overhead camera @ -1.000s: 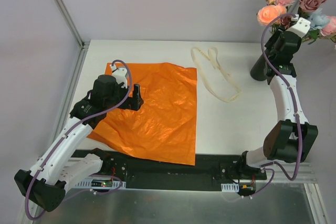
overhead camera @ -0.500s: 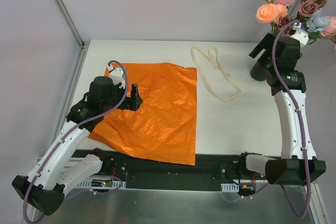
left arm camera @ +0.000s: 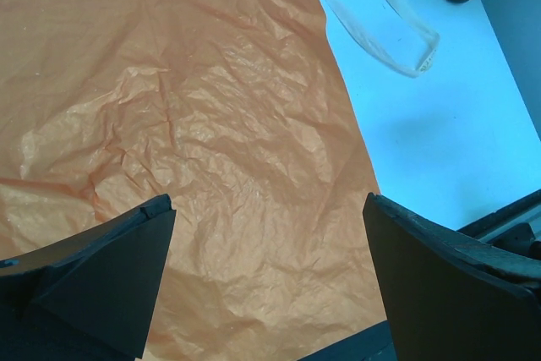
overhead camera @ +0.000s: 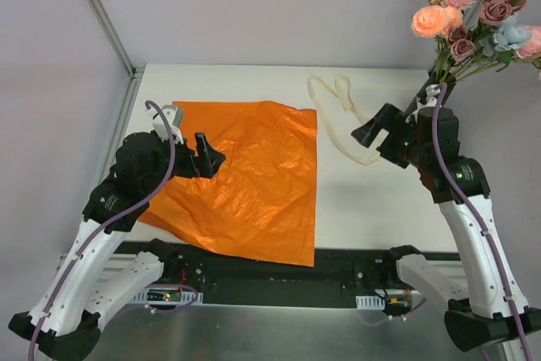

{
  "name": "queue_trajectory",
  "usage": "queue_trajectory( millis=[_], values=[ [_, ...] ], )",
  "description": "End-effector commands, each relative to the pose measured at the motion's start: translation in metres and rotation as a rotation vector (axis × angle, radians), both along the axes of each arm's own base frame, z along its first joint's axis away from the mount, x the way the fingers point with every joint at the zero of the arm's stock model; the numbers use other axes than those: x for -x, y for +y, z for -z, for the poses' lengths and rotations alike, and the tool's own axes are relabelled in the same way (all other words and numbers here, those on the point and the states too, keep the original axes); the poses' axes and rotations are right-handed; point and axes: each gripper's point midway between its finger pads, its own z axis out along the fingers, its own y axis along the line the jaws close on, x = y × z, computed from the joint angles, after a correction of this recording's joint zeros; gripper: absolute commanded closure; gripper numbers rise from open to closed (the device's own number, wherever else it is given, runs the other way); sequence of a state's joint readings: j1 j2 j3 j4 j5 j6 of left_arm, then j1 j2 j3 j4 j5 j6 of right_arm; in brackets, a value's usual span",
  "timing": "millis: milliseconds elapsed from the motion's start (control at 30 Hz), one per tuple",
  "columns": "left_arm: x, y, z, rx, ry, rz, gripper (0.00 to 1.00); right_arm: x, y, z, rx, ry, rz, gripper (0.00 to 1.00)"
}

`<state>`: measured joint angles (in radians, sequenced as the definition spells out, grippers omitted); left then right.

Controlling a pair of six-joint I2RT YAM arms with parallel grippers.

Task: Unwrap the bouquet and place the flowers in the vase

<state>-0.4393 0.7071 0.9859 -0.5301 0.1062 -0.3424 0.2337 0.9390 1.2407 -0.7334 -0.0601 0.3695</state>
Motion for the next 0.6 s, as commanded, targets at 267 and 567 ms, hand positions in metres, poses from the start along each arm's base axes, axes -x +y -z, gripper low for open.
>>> queue_trajectory(
  millis=[267, 567],
  values=[
    [0.010, 0.006, -0.014, 0.094, -0.020, -0.061, 0.01, 0.045, 0.032, -0.001, -0.196, -0.055, -0.136, 0.01],
    [0.007, 0.013, -0.016, 0.078, -0.045, -0.096, 0.01, 0.046, 0.035, -0.005, -0.190, -0.043, -0.157, 0.01]
  ],
)
